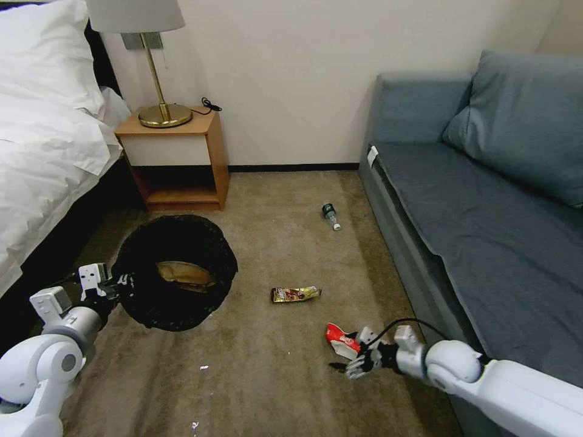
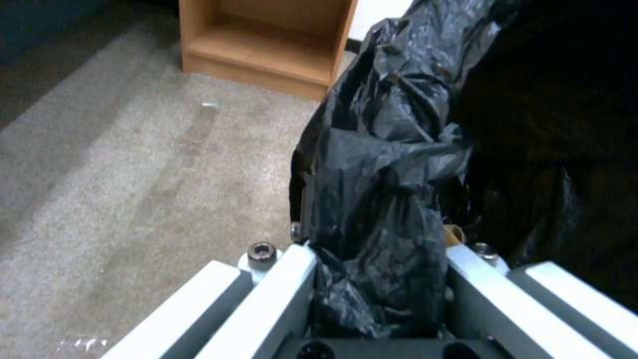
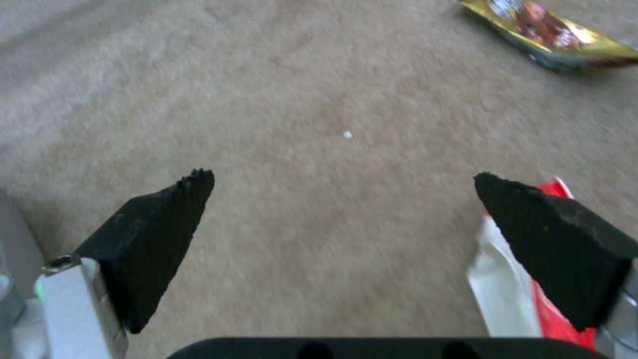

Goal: Pick up the trash bin, then pick up the garbage on the floor and place it into the trash bin.

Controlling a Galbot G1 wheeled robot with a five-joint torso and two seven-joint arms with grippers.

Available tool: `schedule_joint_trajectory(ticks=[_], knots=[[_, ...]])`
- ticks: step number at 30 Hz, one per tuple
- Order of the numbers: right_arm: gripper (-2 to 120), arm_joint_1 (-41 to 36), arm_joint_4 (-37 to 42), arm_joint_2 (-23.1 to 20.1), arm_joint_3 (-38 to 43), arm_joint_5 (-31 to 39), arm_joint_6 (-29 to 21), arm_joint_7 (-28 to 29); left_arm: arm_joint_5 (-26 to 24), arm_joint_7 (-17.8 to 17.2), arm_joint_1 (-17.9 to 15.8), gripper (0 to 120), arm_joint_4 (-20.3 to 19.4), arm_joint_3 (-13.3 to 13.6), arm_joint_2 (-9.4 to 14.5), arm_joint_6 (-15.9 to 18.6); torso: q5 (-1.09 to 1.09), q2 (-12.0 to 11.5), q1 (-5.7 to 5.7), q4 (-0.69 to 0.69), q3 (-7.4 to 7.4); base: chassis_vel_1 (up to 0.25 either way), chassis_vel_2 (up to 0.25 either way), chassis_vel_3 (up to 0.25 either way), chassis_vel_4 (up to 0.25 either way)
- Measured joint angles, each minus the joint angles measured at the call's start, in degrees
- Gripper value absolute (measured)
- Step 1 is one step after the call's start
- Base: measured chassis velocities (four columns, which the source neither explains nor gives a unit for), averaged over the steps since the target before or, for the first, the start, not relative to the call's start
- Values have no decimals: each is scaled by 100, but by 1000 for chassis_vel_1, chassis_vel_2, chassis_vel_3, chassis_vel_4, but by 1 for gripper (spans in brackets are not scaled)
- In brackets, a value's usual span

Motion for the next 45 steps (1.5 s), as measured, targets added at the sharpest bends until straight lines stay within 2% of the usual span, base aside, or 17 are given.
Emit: schedule_joint_trajectory(ticks=[11,24,30,45], knots=[[100,272,-809,505,-351,-318,52,268,-18,16,-26,0,19,-64,6,-5,1,0,0,-1,0,0,0,0,0],[100,259,-1252,470,-268,-691,161,288,-9,11,-5,0,0,-51,-23,-28,0,0,0,-3,0,0,0,0,0],[100,331,-2034,832,-187,-839,326,257,-12,-16,35,0,-64,-55,-22,-28,1,0,0,0,0,0,0,0,0],[100,445,-2738,1130,-201,-975,451,44,-15,-40,82,0,-135,-61,-35,-52,0,0,0,-1,0,0,0,0,0]])
